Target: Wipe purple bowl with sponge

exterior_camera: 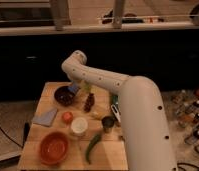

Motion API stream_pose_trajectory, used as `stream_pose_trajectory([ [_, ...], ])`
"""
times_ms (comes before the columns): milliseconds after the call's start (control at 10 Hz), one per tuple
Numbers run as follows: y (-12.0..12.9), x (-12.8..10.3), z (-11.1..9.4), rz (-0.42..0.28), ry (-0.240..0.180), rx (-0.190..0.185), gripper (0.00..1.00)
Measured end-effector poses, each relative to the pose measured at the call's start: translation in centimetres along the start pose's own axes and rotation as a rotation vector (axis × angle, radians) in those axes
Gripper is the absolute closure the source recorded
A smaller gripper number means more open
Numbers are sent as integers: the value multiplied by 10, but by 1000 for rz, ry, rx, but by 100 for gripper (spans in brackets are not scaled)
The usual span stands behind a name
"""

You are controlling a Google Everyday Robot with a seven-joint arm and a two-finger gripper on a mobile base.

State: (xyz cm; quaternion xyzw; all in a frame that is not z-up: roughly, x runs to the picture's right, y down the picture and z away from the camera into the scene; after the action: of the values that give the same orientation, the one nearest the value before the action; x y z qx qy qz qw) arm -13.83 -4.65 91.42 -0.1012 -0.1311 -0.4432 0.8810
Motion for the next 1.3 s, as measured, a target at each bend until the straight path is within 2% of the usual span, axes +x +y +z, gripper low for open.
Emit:
stream_pose_trajectory([
  [200, -14, -1, 2, -36, -7, 10, 100],
  [600, -36, -9, 6, -106, -57, 26, 100],
  [1100, -69, -45, 17, -253, -141, 21, 100],
  [1300, -66, -61, 16, -334, -177, 15, 100],
])
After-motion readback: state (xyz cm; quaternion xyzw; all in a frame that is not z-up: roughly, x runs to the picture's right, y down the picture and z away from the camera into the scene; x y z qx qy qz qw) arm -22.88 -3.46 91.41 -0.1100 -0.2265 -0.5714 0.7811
